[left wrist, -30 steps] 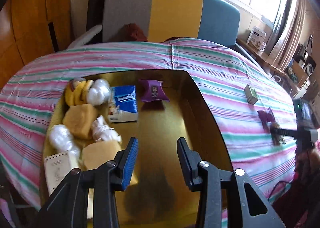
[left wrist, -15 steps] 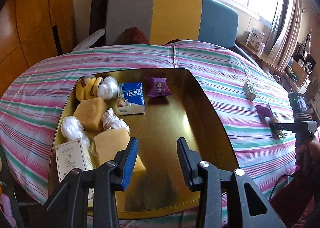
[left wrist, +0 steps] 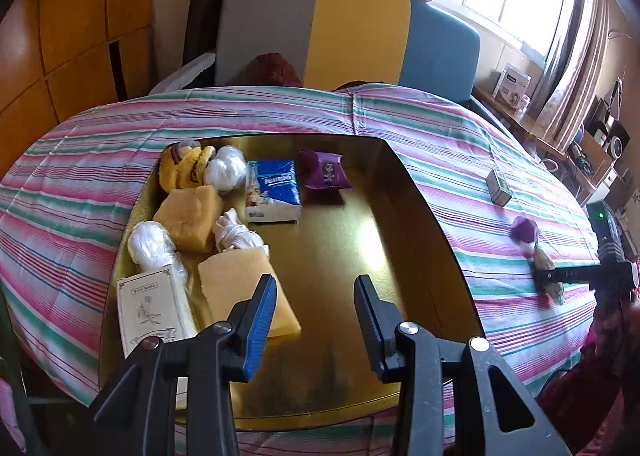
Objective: Organize objects
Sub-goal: 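Carry the cracker packet into the tray with the right tool and open it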
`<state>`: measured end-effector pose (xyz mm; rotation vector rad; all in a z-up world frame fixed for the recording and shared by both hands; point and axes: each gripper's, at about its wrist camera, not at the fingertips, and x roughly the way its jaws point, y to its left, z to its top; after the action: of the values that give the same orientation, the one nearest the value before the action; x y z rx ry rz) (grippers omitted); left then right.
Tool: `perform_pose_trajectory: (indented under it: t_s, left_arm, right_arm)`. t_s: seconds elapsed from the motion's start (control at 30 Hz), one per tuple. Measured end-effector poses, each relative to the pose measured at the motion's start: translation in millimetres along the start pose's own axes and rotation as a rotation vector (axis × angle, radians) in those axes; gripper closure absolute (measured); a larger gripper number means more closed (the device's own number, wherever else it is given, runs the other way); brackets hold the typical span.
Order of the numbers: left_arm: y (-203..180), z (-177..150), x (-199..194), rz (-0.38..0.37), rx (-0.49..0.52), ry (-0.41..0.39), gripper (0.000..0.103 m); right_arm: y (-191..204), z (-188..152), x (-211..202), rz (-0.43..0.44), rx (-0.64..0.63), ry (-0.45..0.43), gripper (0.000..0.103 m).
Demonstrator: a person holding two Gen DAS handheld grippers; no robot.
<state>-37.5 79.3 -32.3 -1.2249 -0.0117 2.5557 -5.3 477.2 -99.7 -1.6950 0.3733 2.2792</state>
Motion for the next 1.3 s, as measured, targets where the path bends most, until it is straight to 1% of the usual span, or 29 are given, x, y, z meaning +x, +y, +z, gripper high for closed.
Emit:
perform_pose_trajectory:
  t_s: [0.13,0.27,0.4,0.5,0.57,0.63,0.73,0.83,0.9,0.93,1.03,1.1,1.17,1.2,1.23,1.3]
  left_arm:
    - [15,2,-6,0.013,-0.032,-0.015,0.063]
    - [38,5,-14,0.043,-0.077,-0.033,0.063]
    - [64,7,-21,0.079,-0.134,-0.045,0.063]
    - [81,5,-27,0.102,-0.169,-0.052,0.063]
    - [91,4,-29,0.112,-0.189,-0.052,0.063]
    - [99,3,-31,0.119,-0.204,-0.051,0.063]
    - [105,0,-31,0.124,-0.222,-0.047,0.063]
    - [108,-1,-29,0.117,-0.229,-0.039,0.063]
    - [107,-1,-27,0.11,-0.23,-0.032,0.063]
    - [107,-2,-26,0.108,-0.228,-0.03,0.063]
    - [106,-3,-24,0.104,-0.227,-0.024,0.063]
    - [106,-4,-22,0.106,-0.226,-0.019,0.063]
    - [105,-5,-20,0.105,-0.225,-0.011,0.063]
    - [105,-5,-19,0.106,-0.223,-0.009,0.063]
    - [104,-5,-19,0.108,-0.22,-0.008,0.063]
    - [101,-6,-19,0.109,-0.213,-0.008,0.063]
  right_arm:
    - [22,-11,-8,0.067,-0.029,-0.003,0.065]
    - [62,-15,-33,0.131,-0.106,-0.059,0.065]
    - [131,-18,-71,0.225,-0.241,-0.138,0.065]
    - [189,-24,-87,0.29,-0.352,-0.164,0.064]
    - [228,-29,-89,0.334,-0.424,-0.152,0.064]
    - [262,-34,-85,0.358,-0.487,-0.131,0.064]
    - [307,-40,-67,0.34,-0.562,-0.092,0.064]
    - [339,-38,-41,0.298,-0.584,-0.041,0.064]
    - [351,-32,-24,0.273,-0.577,-0.022,0.064]
    - [356,-29,-20,0.263,-0.567,-0.023,0.061]
    - [364,-30,-17,0.27,-0.58,-0.034,0.06]
    - [362,-31,-18,0.279,-0.577,-0.04,0.06]
    - [354,-31,-21,0.315,-0.55,-0.042,0.053]
    - [349,-31,-23,0.331,-0.536,-0.046,0.046]
    - [344,-31,-26,0.34,-0.521,-0.054,0.042]
    - [336,-31,-30,0.35,-0.501,-0.065,0.042]
